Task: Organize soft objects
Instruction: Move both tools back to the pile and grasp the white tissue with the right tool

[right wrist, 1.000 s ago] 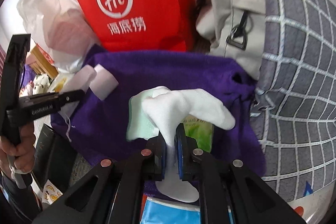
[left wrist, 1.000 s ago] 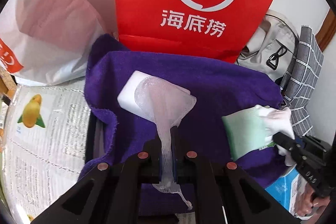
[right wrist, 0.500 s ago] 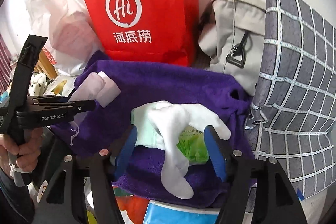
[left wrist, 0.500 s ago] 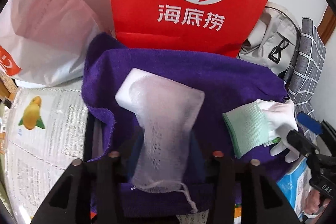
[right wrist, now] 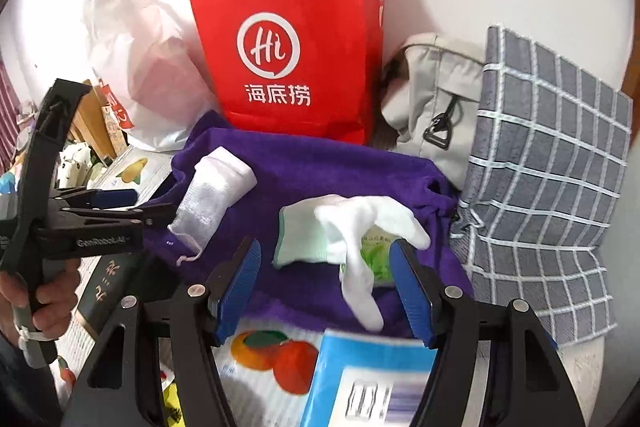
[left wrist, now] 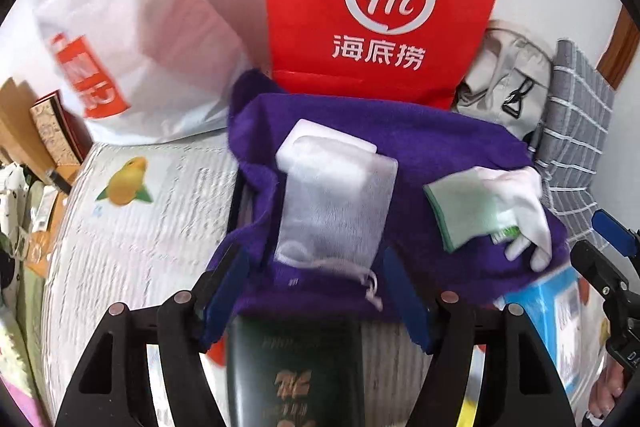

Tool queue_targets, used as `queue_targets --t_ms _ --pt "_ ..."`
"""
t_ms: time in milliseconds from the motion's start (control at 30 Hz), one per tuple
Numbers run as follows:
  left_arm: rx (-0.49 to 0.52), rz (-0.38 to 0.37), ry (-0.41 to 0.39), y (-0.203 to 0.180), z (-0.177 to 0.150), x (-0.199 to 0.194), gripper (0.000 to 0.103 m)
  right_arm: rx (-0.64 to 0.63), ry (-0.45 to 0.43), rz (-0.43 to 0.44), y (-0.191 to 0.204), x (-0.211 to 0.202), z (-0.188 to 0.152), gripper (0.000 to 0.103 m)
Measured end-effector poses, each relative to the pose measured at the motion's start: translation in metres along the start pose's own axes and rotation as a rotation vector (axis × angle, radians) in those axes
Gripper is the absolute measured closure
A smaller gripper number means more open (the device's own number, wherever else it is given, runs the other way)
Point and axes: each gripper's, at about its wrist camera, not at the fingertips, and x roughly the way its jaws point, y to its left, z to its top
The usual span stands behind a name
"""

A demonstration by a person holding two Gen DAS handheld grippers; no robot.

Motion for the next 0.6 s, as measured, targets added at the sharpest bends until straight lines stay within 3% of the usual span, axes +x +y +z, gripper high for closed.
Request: queue_targets --t_ms 100,200,300,400,500,600 --pt "0.013 -0.033 -0.069 0.006 -0.017 -0.027 0.035 0.009 -0.031 0.005 0.004 -0.022 -0.015 0.027" --pt "0.027 -0.01 -0.117 0.009 -0.037 -0.052 0.035 0.03 -0.03 0.049 0.007 -0.034 -0.03 0.027" --pt "0.018 -0.023 -0.104 0.012 -0.053 -0.067 0.035 0.069 -0.036 0.073 0.012 -0.048 -0.052 0.027" --pt "0.036 -0.027 -0.061 0.011 -0.071 -0.072 0.035 0.082 0.031 0.127 0.02 -0.053 -0.072 0.027" --pt "0.034 -0.032 -0.055 0.012 -0.09 -0.078 0.035 0.084 0.05 0.095 0.03 -0.062 -0.097 0.027" --pt "0.024 -0.043 -0.043 0.014 -0.113 -0.086 0.035 0.099 0.089 0.117 0.038 -0.069 -0.125 0.027"
